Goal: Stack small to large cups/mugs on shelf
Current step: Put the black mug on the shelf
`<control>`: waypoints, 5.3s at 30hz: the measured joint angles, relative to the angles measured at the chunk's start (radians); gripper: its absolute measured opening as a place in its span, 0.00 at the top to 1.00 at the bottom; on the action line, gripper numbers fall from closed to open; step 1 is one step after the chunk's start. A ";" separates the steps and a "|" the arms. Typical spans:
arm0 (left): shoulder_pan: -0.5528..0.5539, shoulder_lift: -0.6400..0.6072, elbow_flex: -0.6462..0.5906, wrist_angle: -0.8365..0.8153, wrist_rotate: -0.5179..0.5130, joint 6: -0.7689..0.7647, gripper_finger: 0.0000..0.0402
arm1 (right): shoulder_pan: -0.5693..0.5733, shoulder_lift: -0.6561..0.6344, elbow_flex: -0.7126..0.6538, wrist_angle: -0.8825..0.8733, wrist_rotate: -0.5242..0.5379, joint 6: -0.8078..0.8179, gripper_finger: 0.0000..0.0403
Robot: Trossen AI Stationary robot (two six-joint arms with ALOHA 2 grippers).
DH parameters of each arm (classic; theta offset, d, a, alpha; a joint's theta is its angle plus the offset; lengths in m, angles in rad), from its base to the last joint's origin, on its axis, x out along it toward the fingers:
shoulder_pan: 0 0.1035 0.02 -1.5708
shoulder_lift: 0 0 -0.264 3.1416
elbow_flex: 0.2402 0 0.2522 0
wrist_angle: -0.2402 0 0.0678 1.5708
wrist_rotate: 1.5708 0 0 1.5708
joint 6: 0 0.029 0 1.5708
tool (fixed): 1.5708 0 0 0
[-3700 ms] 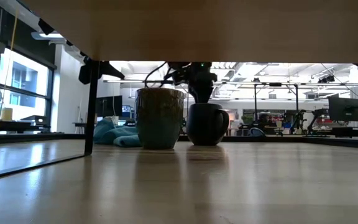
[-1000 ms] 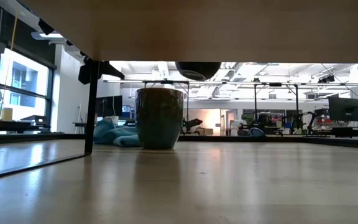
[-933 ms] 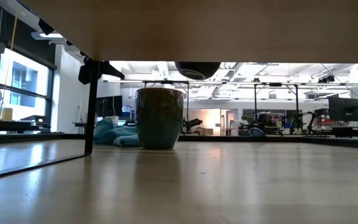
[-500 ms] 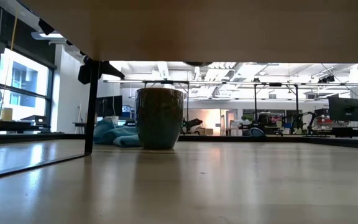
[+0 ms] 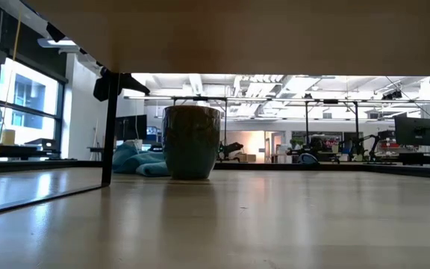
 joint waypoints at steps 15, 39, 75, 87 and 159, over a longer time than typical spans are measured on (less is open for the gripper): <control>0.000 0.000 0.000 0.075 0.013 -0.046 0.46 | 0.128 -0.006 0.000 0.001 -0.030 0.014 1.00; -0.078 0.000 0.000 0.081 -0.052 -0.096 0.46 | 0.143 -0.080 -0.002 0.001 -0.085 -0.022 1.00; -0.078 0.000 0.000 0.106 -0.113 -0.120 0.46 | 0.191 -0.107 -0.269 0.032 -0.174 -0.052 1.00; -0.078 0.000 0.000 0.104 -0.115 -0.111 0.46 | 0.194 -0.088 -0.268 0.117 -0.211 0.003 1.00; -0.079 0.000 0.000 0.097 -0.076 -0.092 0.46 | 0.244 0.101 -0.013 0.001 -0.171 0.164 1.00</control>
